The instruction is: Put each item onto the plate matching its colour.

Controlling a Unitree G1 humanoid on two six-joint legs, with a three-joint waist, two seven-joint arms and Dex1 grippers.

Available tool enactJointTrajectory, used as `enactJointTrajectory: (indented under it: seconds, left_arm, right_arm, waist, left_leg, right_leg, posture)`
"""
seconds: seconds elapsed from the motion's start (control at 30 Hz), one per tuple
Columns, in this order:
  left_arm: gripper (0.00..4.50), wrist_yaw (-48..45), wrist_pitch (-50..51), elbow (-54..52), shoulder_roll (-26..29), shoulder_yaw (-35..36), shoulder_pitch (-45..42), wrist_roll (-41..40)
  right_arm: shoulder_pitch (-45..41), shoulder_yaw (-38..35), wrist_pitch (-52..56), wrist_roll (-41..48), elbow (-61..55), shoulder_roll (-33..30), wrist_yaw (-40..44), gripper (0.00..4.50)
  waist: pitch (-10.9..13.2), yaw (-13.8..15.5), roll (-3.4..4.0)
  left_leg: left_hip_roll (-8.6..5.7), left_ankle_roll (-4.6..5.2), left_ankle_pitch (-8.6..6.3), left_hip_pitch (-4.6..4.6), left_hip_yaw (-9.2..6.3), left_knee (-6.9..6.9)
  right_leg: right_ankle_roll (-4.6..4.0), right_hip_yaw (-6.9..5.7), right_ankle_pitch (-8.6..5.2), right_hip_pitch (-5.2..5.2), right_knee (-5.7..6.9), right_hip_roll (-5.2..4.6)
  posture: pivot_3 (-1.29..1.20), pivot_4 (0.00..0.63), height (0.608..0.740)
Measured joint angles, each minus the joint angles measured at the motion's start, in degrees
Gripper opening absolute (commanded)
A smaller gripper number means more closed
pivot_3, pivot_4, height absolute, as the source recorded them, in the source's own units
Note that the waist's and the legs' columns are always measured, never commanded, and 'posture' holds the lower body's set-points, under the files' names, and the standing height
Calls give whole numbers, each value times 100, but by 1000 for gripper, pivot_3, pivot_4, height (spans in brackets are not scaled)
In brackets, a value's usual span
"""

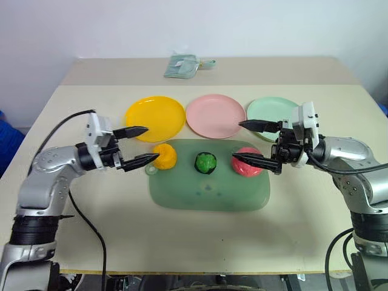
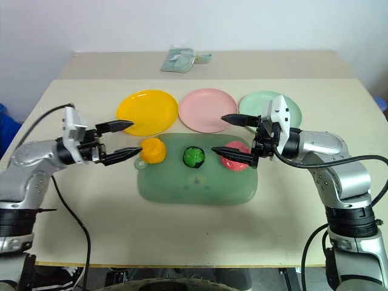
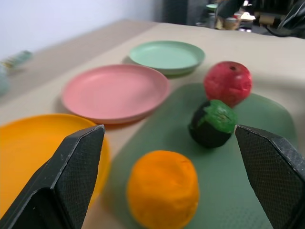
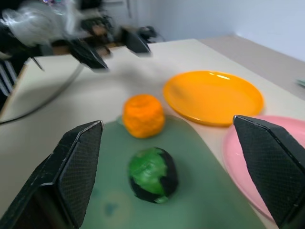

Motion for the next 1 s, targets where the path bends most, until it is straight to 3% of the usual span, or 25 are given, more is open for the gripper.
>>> enactJointTrajectory:
  seconds: [0.33, 0.5, 0.63, 0.67, 0.87, 1.0]
  left_arm:
    - [4500, -128, -920, 1037, -677, -700, -336, 910]
    - [4500, -116, -1363, 1617, -723, -879, -454, 1375]
    - [3252, -150, -1448, 1818, -892, -913, -466, 1465]
    - [3126, -147, -1507, 1830, -906, -920, -468, 1494]
    - [3126, 140, -1495, 1944, -975, -676, -693, 1454]
    - [3126, 1299, -1477, 2713, -1195, -79, -1546, 1446]
  right_arm:
    - [-6, 4, 69, 28, -123, 12, -218, 4451]
    - [-7, 7, 68, -22, -130, 0, -263, 4451]
    - [-12, 24, 65, -79, -129, -6, -278, 4500]
    - [-15, 44, 63, -83, -129, -5, -286, 4500]
    - [-15, 94, -5, -197, -113, 6, -296, 4500]
    - [-321, 128, -336, -515, 210, 399, -641, 4500]
  waist:
    - [0, -6, 0]
    - [0, -8, 0]
    - [0, -2, -1]
    - [0, -2, -1]
    - [0, -2, -2]
    - [3, -8, -11]
  left_leg:
    - [0, 1, 0, -1, 1, 0]
    - [0, 1, 0, 0, 1, 1]
    - [0, 1, 0, -1, 1, 2]
    - [0, 1, 0, -1, 1, 3]
    - [0, 1, 0, -1, 0, 4]
    - [-2, 1, 0, -1, 1, 15]
  right_leg:
    - [1, 0, 0, -1, 0, 0]
    - [1, 0, 0, -1, 0, 0]
    - [1, 0, 0, -1, 0, 0]
    - [1, 0, 0, 0, 0, 0]
    - [1, -1, 1, -1, 2, 0]
    - [4, -2, 2, 0, 10, 2]
  posture:
    - [0, 150, 729]
    - [0, 150, 729]
    - [0, 150, 729]
    - [0, 150, 729]
    - [0, 150, 729]
    - [0, 150, 729]
